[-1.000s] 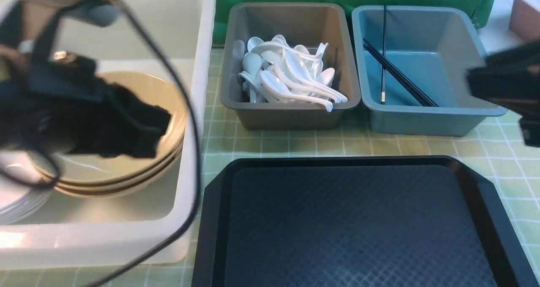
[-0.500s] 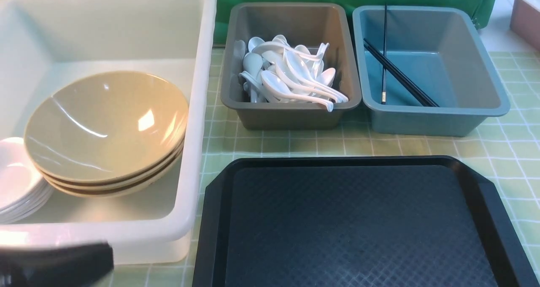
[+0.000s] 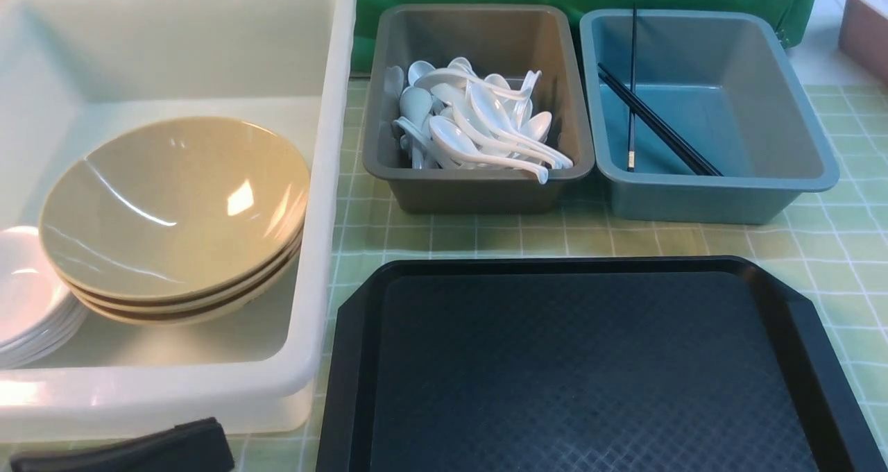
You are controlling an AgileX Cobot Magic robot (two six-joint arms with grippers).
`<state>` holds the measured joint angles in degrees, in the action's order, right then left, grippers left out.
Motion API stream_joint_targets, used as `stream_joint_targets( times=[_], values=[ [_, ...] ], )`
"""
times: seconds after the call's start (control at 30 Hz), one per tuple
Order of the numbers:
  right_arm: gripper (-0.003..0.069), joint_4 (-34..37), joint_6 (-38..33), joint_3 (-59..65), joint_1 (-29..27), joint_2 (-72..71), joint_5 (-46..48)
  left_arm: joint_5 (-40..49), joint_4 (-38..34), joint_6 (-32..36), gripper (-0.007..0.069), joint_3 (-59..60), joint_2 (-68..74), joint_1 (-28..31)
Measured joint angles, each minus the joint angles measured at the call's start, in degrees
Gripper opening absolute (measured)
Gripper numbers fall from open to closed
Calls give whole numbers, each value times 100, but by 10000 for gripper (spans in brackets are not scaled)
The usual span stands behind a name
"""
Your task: On green table put chopsticks spoon bowls plates into blue grey white boxes.
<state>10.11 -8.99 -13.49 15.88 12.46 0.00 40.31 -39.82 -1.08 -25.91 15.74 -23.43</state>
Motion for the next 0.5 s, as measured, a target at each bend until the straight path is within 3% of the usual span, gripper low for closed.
stream_joint_targets(
  times=[0.5],
  values=[
    [37, 6, -12, 0, 0, 0, 0, 50, 132, 108, -1, 13, 0, 0]
  ],
)
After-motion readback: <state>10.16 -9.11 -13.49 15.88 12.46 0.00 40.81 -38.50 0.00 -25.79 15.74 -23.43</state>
